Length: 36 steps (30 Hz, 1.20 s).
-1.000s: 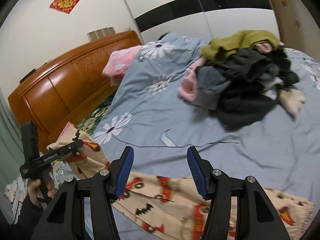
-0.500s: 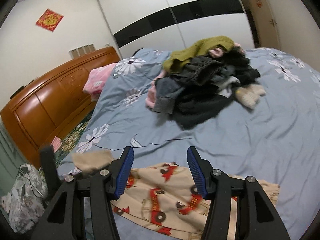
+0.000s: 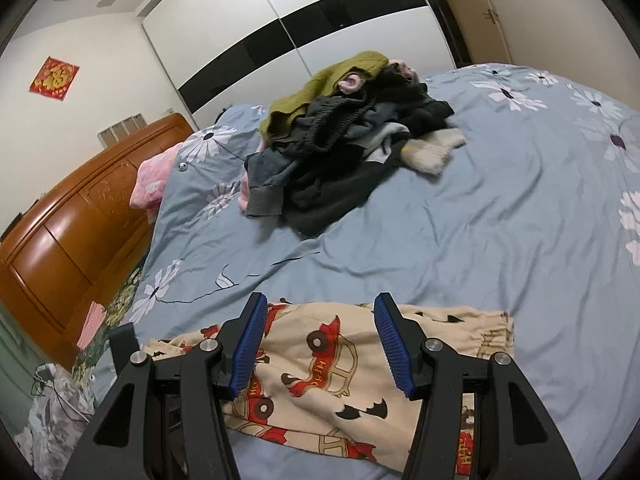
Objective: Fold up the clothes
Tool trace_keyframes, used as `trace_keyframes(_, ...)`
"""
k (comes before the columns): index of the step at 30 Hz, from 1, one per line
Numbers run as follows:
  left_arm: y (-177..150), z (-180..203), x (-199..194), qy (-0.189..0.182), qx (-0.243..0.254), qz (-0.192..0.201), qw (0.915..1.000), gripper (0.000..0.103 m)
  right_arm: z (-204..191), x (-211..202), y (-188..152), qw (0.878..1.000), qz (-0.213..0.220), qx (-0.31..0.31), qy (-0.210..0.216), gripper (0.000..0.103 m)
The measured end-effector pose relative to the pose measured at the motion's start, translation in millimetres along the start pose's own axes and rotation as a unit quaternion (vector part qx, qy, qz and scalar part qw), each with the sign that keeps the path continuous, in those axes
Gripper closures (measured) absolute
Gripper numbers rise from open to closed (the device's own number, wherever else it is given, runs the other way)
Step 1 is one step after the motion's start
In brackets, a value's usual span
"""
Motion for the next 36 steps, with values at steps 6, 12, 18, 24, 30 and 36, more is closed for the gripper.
trace_keyframes(6,31.6,-3.4,-62.0,-0.031,-0.009,0.054,0.9980,0.000,9.9,-4.5,-8.8,1.000,0.000,0.003,-0.010,0.046)
trace_keyframes(12,69.4,-83.8,-104.7,0.022,-0.048,0.098,0.9938,0.000,16.2,-4.4,-13.9,1.000,0.001,0.013,-0.015,0.046)
trace_keyframes(18,50.8,-113.9,-96.7,0.073,-0.028,0.102,0.9917,0.000,14.9,-4.3,-17.2,0.999,0.012,0.011,-0.030,0.046)
trace_keyframes(24,31.0,-127.4,-38.2,0.144,0.003,0.077,0.9865,0.000,39.6,-24.8,-37.9,0.998,0.001,0.039,-0.058,0.046)
trace_keyframes(30,37.3,-135.4,-56.5,0.103,-0.057,0.090,0.9890,0.000,49.2,-41.0,-57.4,0.996,-0.007,0.060,-0.065,0.046)
trace_keyframes(36,53.3,-122.6,-81.5,0.036,-0.081,0.075,0.9932,0.000,-26.6,-6.8,-55.8,1.000,-0.017,-0.005,-0.004,0.046)
Point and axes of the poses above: each gripper's, at about its wrist camera, not at the fingertips, and x roughly the way its jaws point, z to its right, y to its top, the point moved 7 cm from there along x, roughly the way its jaws point, and after that the axes turned 15 degrees about -x, right-handed, at the moved point
